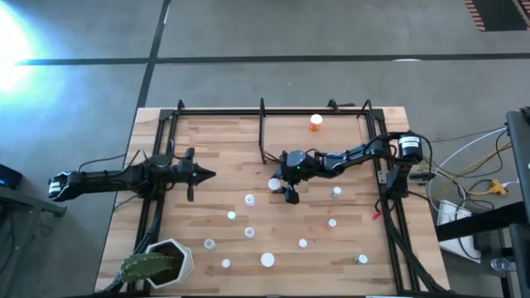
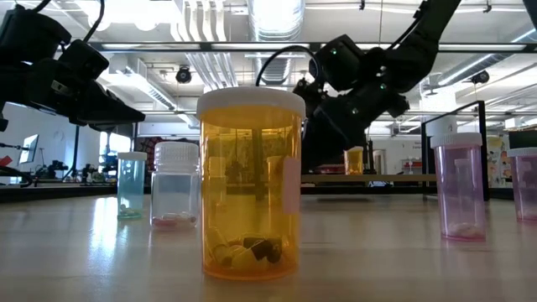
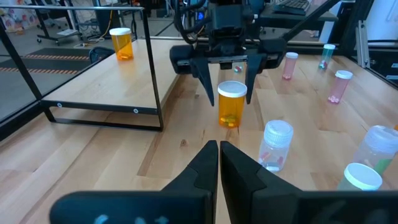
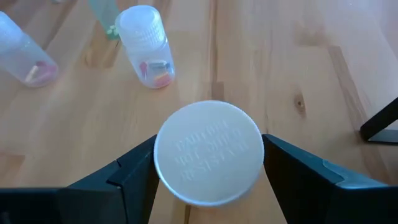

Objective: Pick and place medicine bottles onto shelf by color
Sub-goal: Put the top orange pill bottle on the shelf

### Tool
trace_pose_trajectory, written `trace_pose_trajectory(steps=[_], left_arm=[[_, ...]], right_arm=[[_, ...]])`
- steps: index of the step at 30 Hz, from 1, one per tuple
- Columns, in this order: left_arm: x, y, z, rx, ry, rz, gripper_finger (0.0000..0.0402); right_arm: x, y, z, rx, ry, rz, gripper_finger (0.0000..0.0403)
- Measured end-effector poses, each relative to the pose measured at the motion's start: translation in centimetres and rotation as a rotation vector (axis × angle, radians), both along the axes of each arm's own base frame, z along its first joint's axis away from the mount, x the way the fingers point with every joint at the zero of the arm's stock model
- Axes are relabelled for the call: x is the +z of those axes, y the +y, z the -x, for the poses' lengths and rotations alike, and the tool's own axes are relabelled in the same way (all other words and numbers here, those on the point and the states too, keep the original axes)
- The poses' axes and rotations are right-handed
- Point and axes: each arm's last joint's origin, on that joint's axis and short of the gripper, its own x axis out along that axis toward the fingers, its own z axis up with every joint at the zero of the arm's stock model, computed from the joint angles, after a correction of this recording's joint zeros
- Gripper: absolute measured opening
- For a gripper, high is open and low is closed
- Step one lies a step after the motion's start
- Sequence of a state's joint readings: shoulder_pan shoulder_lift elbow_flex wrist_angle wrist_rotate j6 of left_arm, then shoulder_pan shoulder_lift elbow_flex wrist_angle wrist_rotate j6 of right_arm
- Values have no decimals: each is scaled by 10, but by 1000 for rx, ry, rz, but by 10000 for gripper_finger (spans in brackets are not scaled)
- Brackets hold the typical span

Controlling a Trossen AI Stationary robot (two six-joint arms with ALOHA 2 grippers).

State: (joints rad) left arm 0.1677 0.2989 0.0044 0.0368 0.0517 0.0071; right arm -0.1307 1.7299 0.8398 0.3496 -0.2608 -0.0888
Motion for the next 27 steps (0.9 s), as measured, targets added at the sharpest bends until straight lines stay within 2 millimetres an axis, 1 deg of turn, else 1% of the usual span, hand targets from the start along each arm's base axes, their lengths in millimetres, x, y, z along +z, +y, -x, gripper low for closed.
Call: trace_pose_trajectory(steps=[3,10,14,17,19,22,24,27], left_arm=[[0,0,0,0,0,0,0],[0,0,0,0,0,0,0],[0,0,0,0,0,0,0],[0,0,0,0,0,0,0],[0,0,0,0,0,0,0],[0,0,0,0,0,0,0],[0,0,0,0,0,0,0],[0,0,0,0,0,0,0]], right_arm=[[3,0,0,-6,-6,-7,246],[9,-1,2,-29,-10,11,206],[17,-2,6,-65,4,38,204],[32,-5,12,-105,-3,66,206],[44,-11,17,-153,-19,93,206],[58,-27,26,-240,-32,135,206],[65,-41,32,-313,-42,160,206],[70,-68,40,-415,-61,170,206]])
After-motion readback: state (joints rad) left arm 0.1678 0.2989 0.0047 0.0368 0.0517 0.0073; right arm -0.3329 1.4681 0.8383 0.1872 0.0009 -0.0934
